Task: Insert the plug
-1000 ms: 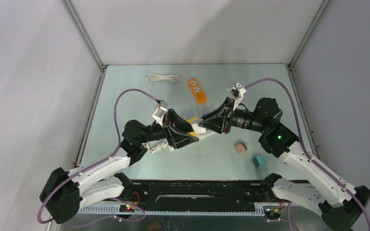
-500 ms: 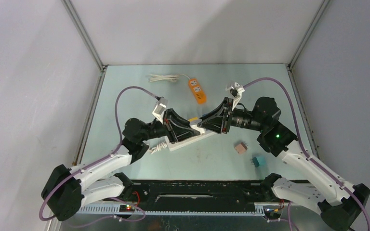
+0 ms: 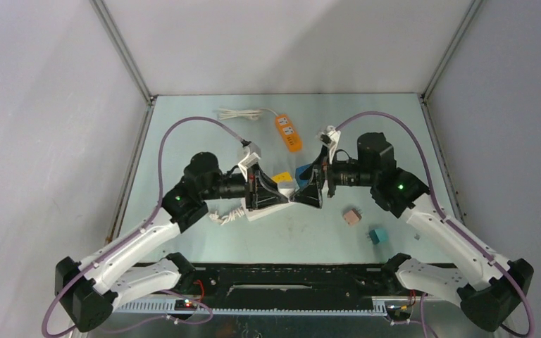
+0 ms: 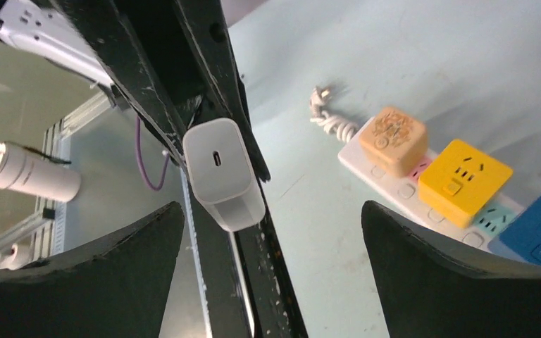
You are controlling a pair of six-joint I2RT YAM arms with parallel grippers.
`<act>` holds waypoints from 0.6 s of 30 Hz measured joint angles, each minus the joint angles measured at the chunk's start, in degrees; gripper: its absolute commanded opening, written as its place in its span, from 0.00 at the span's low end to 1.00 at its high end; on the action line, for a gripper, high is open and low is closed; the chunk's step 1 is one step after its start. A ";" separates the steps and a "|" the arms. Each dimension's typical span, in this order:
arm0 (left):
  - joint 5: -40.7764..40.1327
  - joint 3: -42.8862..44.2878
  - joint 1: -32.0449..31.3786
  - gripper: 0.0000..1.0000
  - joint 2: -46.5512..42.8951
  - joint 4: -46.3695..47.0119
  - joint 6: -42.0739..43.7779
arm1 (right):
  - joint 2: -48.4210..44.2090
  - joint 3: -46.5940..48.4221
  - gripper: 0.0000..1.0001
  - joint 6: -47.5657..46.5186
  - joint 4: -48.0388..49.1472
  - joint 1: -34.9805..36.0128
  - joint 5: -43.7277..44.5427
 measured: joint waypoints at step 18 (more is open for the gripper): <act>3.98 7.85 -0.90 0.00 1.99 -43.25 25.05 | 14.25 2.40 0.76 -7.96 -6.23 6.82 -12.68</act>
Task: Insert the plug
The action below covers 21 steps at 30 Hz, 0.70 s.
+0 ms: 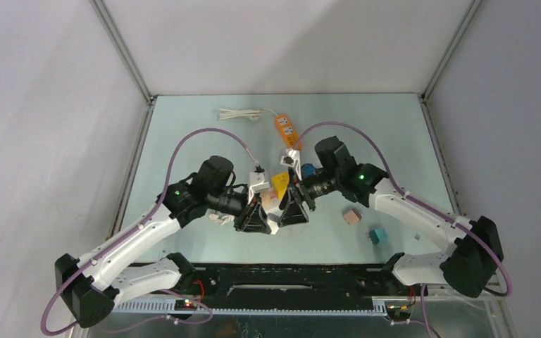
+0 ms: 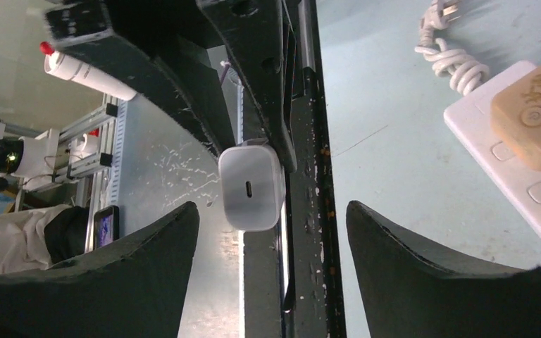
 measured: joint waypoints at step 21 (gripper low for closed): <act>0.63 -0.59 0.00 0.21 -0.31 -1.95 0.20 | 6.14 0.13 0.00 -0.35 6.08 5.11 -3.48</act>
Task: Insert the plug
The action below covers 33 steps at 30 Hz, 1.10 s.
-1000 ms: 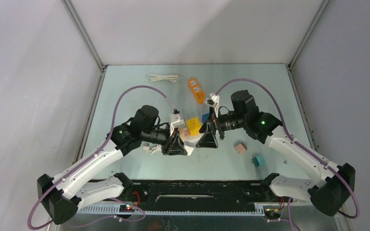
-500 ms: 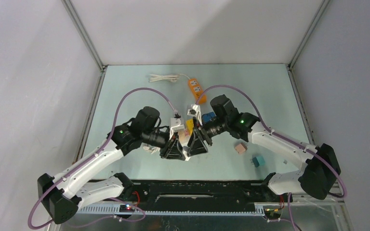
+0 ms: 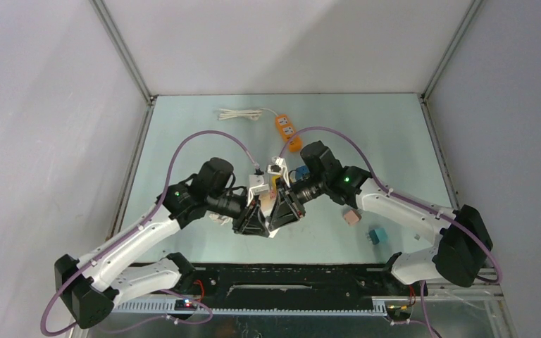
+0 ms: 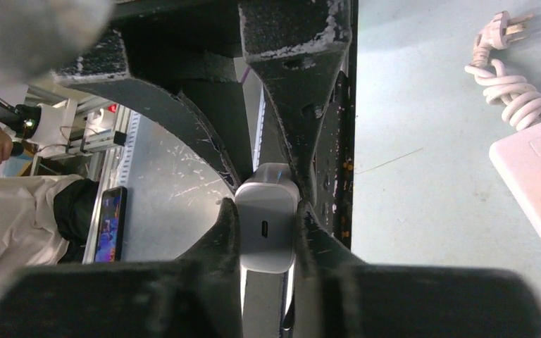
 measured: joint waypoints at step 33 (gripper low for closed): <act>-49.33 -5.20 -0.11 1.00 -22.29 2.71 -9.31 | -9.11 0.17 0.00 -15.30 -4.35 -5.46 37.22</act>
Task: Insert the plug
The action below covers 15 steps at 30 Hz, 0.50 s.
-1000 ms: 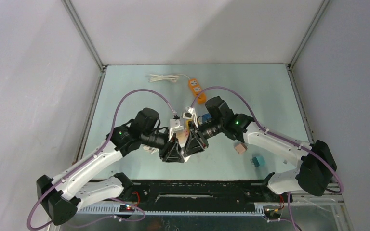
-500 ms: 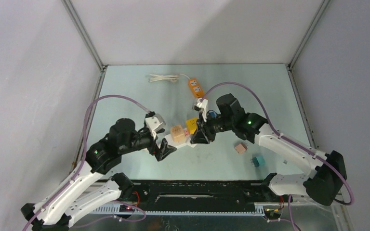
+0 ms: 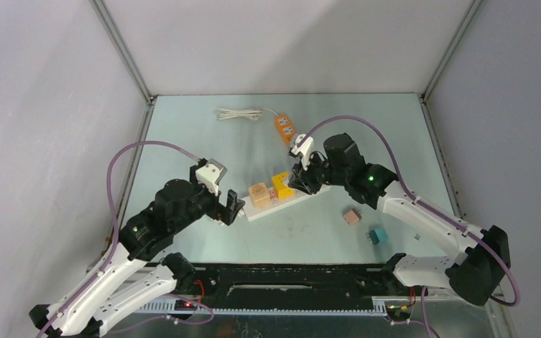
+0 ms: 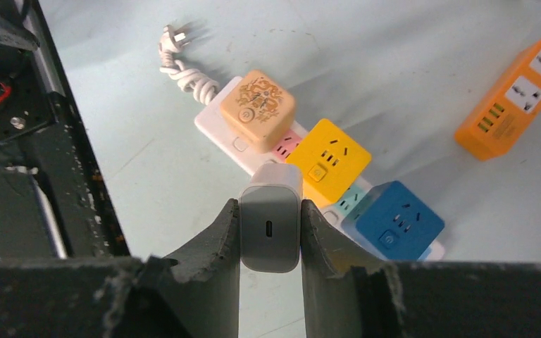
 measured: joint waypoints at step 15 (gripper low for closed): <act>-3.26 -3.17 0.00 1.00 -1.03 -1.90 -4.46 | 8.50 0.79 0.00 -30.75 -0.79 -7.39 -17.16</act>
